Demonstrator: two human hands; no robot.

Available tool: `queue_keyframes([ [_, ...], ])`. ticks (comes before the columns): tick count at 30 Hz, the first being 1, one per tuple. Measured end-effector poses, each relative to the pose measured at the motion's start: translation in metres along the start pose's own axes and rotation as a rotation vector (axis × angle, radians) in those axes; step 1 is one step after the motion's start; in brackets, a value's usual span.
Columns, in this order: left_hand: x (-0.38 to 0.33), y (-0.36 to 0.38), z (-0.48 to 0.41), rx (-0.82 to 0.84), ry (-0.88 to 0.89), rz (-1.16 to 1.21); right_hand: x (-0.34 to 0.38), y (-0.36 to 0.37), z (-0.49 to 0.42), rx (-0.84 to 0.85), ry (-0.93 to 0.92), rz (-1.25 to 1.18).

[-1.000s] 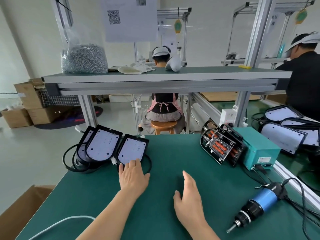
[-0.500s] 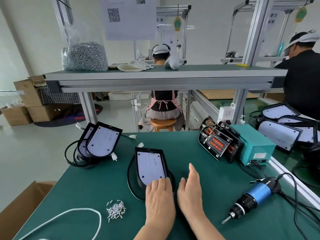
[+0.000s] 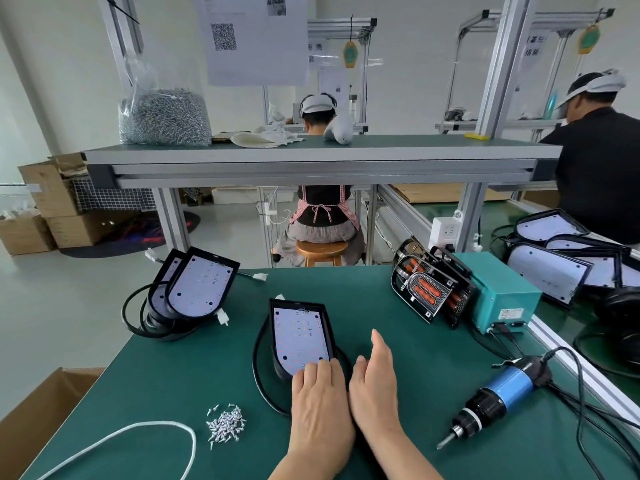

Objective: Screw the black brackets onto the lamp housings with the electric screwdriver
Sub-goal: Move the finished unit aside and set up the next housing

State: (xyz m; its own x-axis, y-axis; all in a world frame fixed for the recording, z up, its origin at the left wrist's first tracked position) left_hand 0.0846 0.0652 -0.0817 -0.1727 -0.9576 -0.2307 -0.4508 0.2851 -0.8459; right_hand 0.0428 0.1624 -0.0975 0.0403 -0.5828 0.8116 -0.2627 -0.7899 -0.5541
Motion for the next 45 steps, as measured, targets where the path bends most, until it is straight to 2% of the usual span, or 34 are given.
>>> queue_keyframes([
  [12, -0.002, -0.002, -0.003, -0.038, 0.021, 0.002, 0.001, 0.001, 0.001, -0.002, -0.016, 0.003],
  [18, 0.0, 0.003, -0.002, -0.044, 0.023, -0.003, -0.003, -0.001, 0.0, -0.027, 0.026, -0.081],
  [22, 0.001, 0.007, -0.003, -0.013, 0.023, -0.009, -0.004, -0.026, -0.022, -0.145, 0.157, -0.323],
  [26, 0.002, 0.011, -0.004, -0.042, 0.034, -0.027, -0.028, -0.067, -0.097, -0.318, 0.496, -0.523],
  [30, 0.001, 0.01, -0.002, -0.024, 0.04, -0.023, -0.057, -0.074, -0.14, -0.273, 0.741, -0.532],
  [37, 0.001, 0.006, -0.005, -0.013, 0.05, -0.018, -0.077, -0.065, -0.163, -0.244, 0.823, -0.382],
  [41, 0.002, 0.01, -0.006, 0.01, 0.036, -0.036, -0.074, -0.056, -0.164, -0.2, 0.774, -0.314],
  [45, 0.002, 0.012, -0.009, 0.033, 0.024, -0.04, -0.064, -0.055, -0.161, -0.25, 0.734, -0.341],
])
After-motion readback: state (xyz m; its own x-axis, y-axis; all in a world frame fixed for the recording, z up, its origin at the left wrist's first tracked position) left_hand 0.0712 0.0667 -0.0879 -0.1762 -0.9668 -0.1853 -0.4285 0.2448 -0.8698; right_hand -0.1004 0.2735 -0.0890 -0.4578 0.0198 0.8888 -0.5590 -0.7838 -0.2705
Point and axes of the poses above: each hand's wrist, its own z-axis away from the middle knuckle, its own y-axis out of the palm, x = y × z, the point moved 5 cm from there along -z, towards the middle knuckle, and after that the axes turned 9 degrees about z, right-handed, at the moved point
